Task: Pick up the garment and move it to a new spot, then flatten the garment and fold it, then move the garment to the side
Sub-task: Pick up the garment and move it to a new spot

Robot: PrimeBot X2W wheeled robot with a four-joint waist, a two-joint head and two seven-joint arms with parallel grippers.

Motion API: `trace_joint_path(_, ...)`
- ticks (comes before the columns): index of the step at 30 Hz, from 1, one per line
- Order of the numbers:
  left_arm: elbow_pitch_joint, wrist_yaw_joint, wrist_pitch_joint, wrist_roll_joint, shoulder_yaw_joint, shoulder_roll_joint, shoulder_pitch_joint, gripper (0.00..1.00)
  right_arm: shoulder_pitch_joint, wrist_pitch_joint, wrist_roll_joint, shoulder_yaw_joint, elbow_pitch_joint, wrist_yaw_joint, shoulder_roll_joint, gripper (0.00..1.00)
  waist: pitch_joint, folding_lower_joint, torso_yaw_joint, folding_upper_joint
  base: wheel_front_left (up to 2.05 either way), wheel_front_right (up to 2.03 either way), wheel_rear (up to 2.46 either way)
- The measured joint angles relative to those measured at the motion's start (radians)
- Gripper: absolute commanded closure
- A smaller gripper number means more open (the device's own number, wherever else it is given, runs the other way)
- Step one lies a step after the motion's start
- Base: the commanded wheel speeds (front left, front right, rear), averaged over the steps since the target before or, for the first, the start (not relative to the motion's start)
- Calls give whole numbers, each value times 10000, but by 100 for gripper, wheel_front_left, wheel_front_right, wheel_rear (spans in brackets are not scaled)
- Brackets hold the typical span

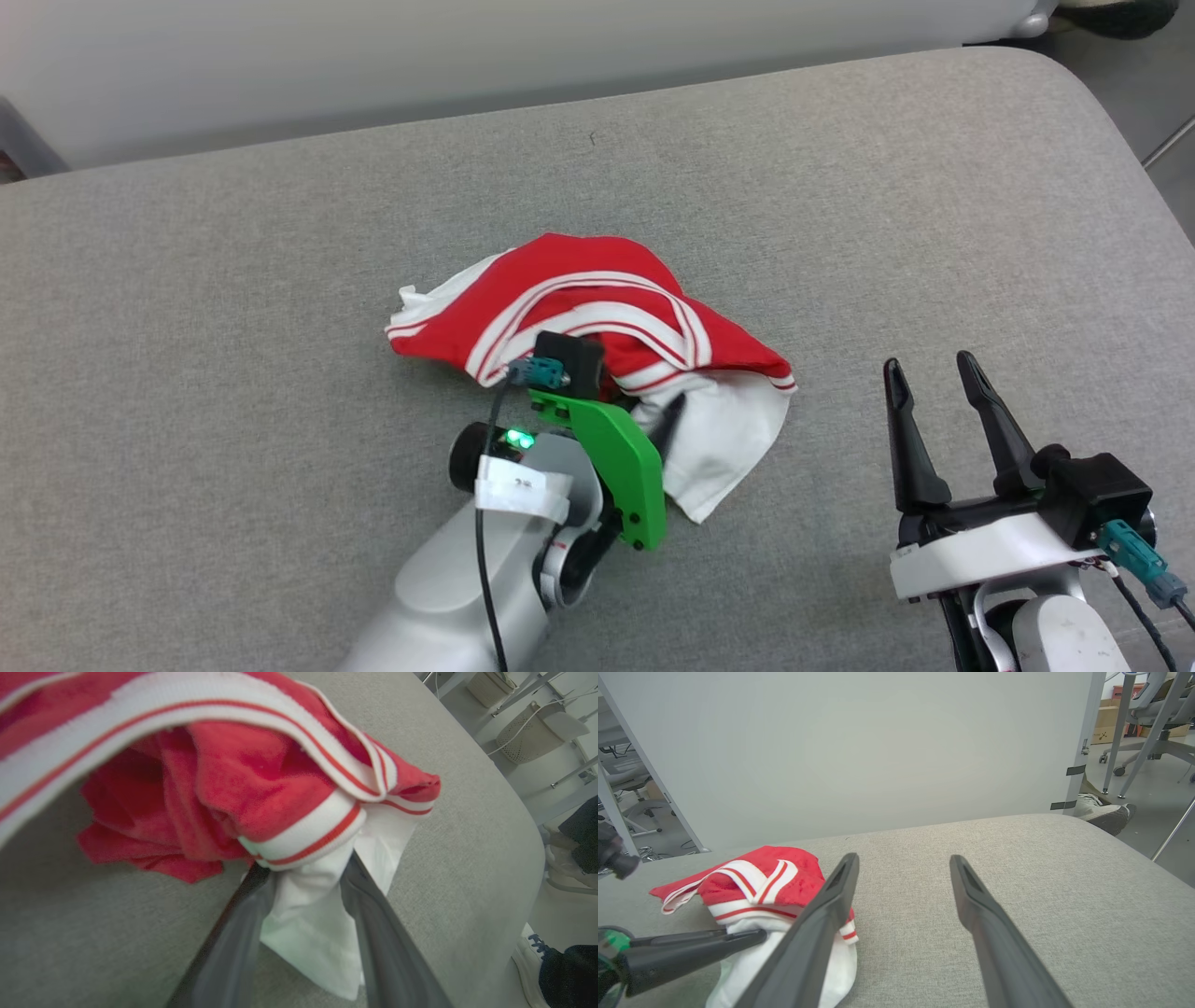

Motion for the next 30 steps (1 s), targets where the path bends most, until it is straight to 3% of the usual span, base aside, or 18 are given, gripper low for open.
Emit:
trace_joint_path(4,54,247,-19,-577,-1158,-33,-40,0,-48,0,0,23,40,0,4,0,67,0,65,0,0,0,0)
trace_joint_path(9,67,362,-504,-1087,-1891,-35,-402,0,-45,0,-4,13,161,0,25,0,-89,0,350,0,0,0,0)
trace_joint_path(18,13,370,-1559,-1438,-1822,10,-1107,0,219,0,-38,-249,322,0,33,0,-682,0,1170,0,0,0,0)
trace_joint_path(21,-150,458,-2042,-1381,-1590,360,-1244,0,326,-2,-52,-337,359,0,36,0,-899,0,1503,0,0,0,0)
trace_joint_path(30,-1212,566,-3271,-734,-922,2395,-543,0,723,-2,-136,-527,387,0,19,0,-1496,0,2401,0,0,0,0)
